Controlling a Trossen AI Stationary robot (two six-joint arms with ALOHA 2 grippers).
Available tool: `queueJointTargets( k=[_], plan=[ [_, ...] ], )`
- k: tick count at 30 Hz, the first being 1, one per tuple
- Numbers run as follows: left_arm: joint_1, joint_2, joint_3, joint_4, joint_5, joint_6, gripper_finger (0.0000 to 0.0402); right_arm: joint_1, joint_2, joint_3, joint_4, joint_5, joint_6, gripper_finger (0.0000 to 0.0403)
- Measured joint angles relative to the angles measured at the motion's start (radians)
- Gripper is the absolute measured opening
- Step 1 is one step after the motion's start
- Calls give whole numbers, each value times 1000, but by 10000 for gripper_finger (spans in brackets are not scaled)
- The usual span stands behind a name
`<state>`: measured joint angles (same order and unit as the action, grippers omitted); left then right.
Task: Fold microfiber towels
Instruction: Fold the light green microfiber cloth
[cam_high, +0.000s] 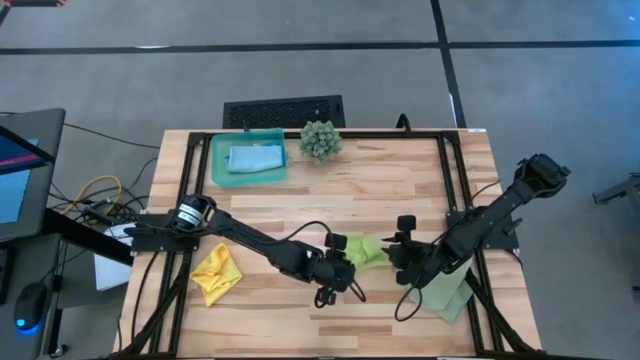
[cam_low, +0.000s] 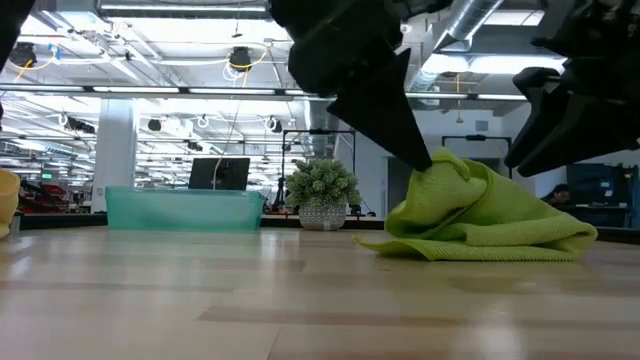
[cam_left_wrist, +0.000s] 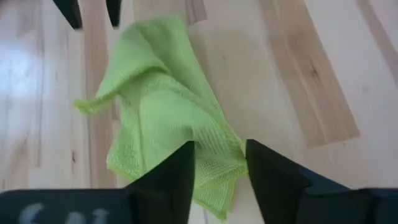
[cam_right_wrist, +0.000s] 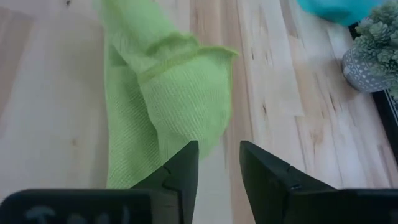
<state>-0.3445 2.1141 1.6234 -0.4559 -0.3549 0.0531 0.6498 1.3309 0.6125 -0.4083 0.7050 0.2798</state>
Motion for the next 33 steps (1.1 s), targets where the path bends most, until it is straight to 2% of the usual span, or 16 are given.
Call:
queueJointTargets(
  k=[2, 6, 9, 14, 18, 20, 28, 33],
  plan=[
    [-1, 0, 0, 21, -34, 8, 152, -4, 0, 0, 0, -1, 0, 139],
    [10, -1, 0, 112, -176, 24, 163, -5, -2, 0, 6, -1, 0, 141],
    [37, -1, 0, 184, -217, -15, 164, -5, -2, 0, 8, -1, 0, 139],
    [83, -1, 0, 190, -216, -110, 164, -5, -3, 0, 9, -1, 0, 136],
    [117, -2, -22, 182, -43, -220, 165, -5, -2, 0, 9, -1, 0, 138],
    [128, -2, -43, 181, 2, -242, 165, -5, -2, 0, 9, -1, 0, 138],
    [130, -2, -111, 208, -42, -72, 165, -5, -3, 0, 9, -1, 0, 135],
    [126, -2, -137, 349, -113, 26, 165, -5, -3, 0, 10, -1, 0, 133]
  ],
)
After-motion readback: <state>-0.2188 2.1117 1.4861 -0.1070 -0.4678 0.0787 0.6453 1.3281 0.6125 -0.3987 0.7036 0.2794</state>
